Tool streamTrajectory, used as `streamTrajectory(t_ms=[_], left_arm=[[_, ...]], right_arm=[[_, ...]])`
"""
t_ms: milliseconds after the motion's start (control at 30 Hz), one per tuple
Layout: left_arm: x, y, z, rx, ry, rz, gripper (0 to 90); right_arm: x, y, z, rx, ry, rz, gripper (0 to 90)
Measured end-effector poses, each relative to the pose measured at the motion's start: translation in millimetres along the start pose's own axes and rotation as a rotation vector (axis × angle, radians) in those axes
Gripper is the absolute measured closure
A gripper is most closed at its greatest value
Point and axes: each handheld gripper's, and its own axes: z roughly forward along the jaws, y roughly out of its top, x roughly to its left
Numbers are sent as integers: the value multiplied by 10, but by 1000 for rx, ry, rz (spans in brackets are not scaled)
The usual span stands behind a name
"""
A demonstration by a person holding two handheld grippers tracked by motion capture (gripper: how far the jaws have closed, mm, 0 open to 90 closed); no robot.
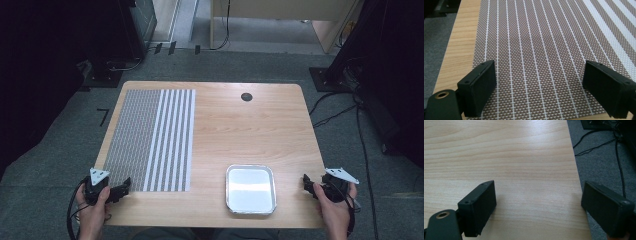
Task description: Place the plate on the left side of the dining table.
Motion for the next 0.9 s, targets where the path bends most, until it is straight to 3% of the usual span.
streamTrajectory(t_ms=[133,400,900], left_arm=[[35,15,-27,-11,-12,-43,92],[-13,83,-107,-65,-14,-63,92],[-334,155,-101,-79,-76,-8,92]], right_arm=[[5,-4,-7,-2,-2,3,140],[37,5,-39,-22,2,22,144],[180,40,-205,-71,17,12,143]])
